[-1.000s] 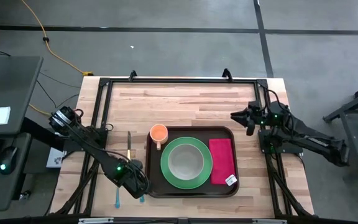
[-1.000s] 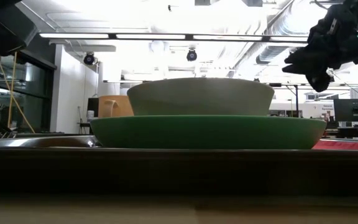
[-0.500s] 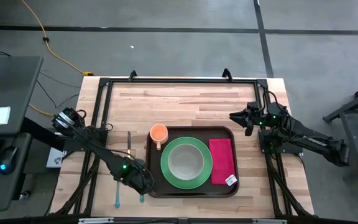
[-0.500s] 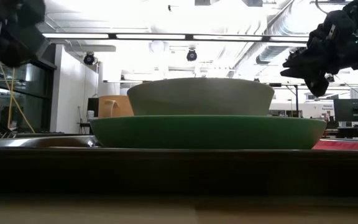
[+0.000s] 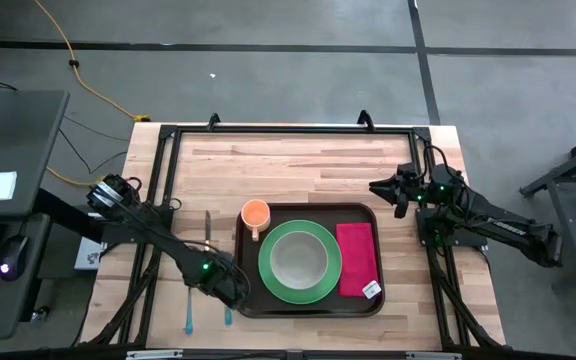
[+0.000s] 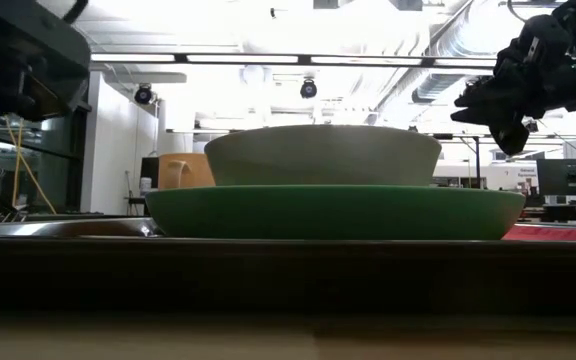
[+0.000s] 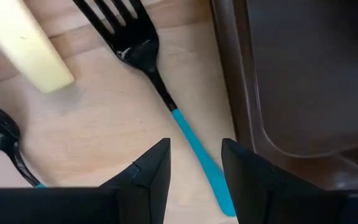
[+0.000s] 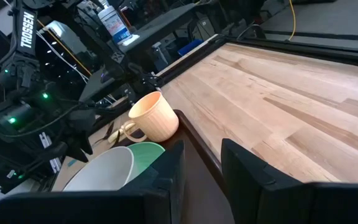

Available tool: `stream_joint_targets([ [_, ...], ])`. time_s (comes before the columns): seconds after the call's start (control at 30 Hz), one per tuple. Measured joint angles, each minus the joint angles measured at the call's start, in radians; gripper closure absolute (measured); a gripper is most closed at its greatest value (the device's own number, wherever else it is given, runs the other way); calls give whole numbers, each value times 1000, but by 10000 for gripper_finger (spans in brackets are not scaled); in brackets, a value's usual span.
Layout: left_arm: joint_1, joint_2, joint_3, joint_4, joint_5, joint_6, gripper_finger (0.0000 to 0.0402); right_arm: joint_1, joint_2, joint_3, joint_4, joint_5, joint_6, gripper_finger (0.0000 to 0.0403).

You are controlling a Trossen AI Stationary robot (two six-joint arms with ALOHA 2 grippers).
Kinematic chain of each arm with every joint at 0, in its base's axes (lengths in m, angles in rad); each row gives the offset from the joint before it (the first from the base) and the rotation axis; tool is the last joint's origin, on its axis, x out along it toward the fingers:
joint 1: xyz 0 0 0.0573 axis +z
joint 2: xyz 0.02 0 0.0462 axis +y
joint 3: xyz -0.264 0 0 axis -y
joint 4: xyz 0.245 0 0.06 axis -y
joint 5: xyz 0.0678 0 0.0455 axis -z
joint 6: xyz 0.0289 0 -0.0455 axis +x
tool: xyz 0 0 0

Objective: Set up tray
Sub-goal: Put the blue fork on top of the red napkin

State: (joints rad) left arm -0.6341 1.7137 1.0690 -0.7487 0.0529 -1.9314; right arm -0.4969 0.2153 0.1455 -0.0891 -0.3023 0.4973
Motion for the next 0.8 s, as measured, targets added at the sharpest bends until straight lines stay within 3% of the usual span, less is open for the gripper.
stream_joint_targets([
  [0.8, 58, 59, -1, -63, 46, 15, 229, 0, 0, 1, 51, -46, 0, 320],
])
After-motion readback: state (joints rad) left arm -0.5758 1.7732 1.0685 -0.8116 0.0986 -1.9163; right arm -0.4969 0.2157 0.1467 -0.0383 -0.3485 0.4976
